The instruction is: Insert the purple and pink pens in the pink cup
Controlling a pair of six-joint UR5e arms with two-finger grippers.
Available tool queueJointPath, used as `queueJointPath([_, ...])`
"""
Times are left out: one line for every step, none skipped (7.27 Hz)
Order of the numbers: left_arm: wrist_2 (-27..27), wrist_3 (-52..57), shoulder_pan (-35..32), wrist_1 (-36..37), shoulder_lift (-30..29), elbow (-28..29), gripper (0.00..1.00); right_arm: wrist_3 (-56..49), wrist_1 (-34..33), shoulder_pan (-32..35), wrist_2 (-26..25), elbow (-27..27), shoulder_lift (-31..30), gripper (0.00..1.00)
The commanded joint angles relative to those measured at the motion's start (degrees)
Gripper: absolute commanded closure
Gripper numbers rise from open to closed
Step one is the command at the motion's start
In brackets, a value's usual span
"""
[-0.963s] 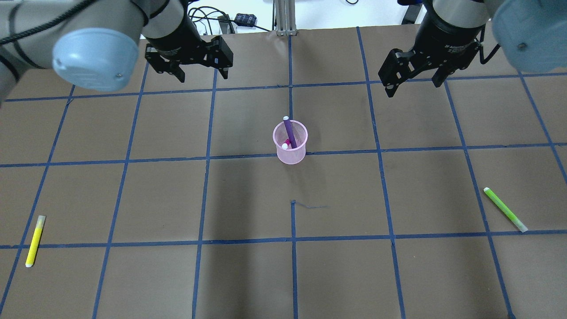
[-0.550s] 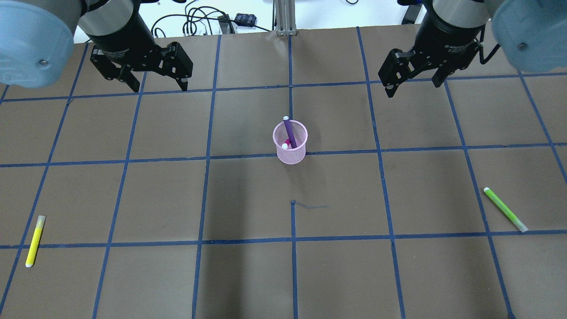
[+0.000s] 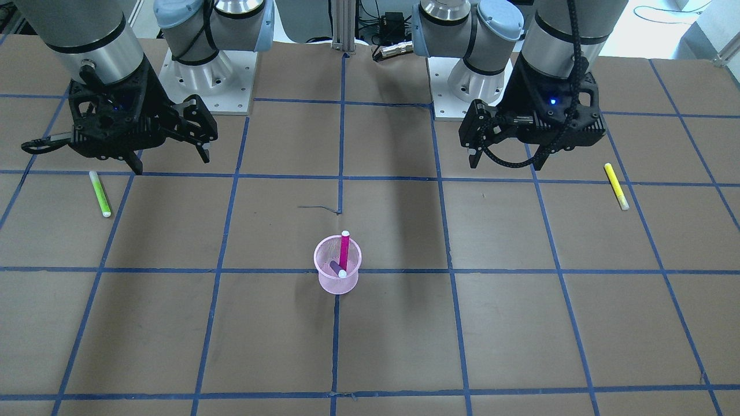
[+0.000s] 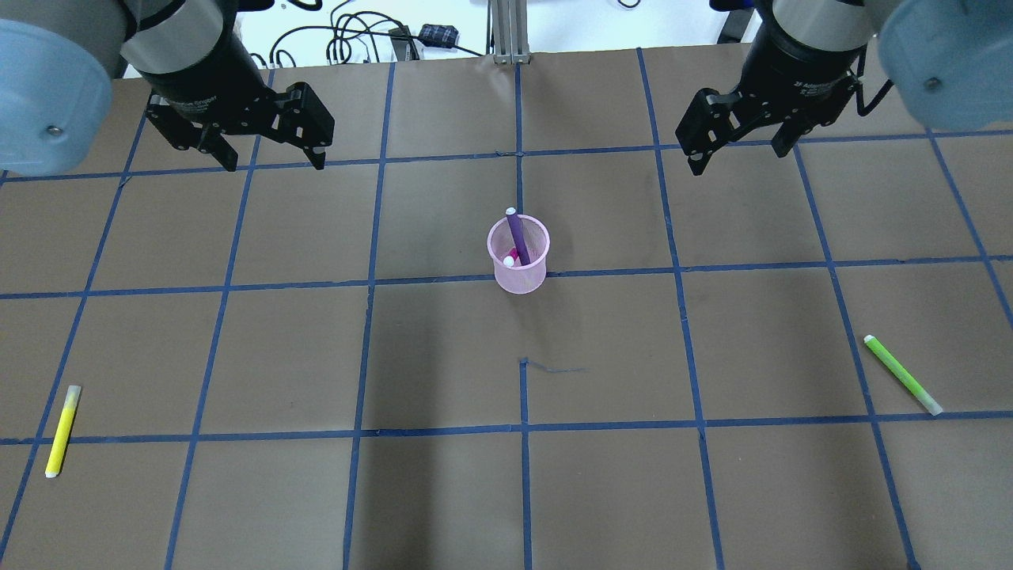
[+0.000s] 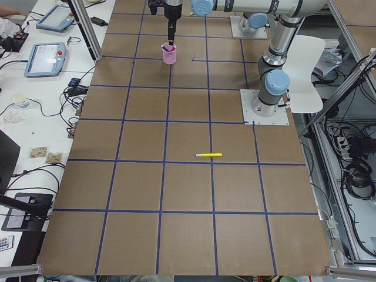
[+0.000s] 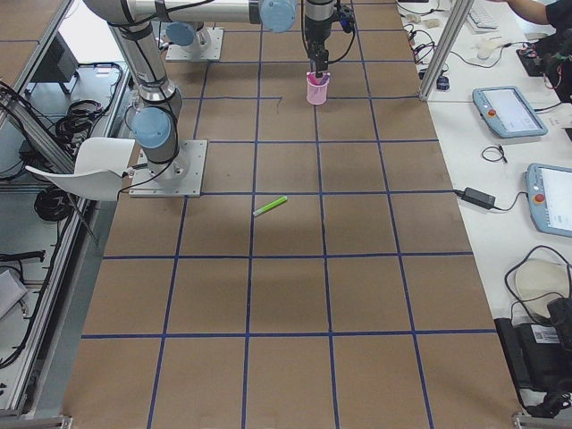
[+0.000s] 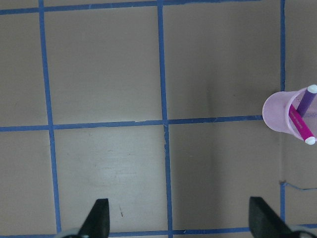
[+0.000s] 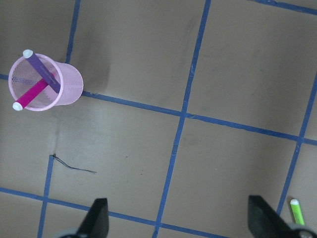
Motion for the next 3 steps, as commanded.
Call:
queueJointPath([0.2,-0.1,0.0,-3.0,0.2,2.2,0.0,0.0,0.0,0.0,0.0,0.0,0.0,0.0])
queueJointPath([0.4,-0.1,0.0,-3.0,0.4,2.0,0.0,0.0,0.0,0.0,0.1,-0.1,0.0,0.0])
queueJointPath([0.3,0.0,0.0,-3.0,0.5,2.0,0.0,0.0,0.0,0.0,0.1,0.0,0.0,0.0])
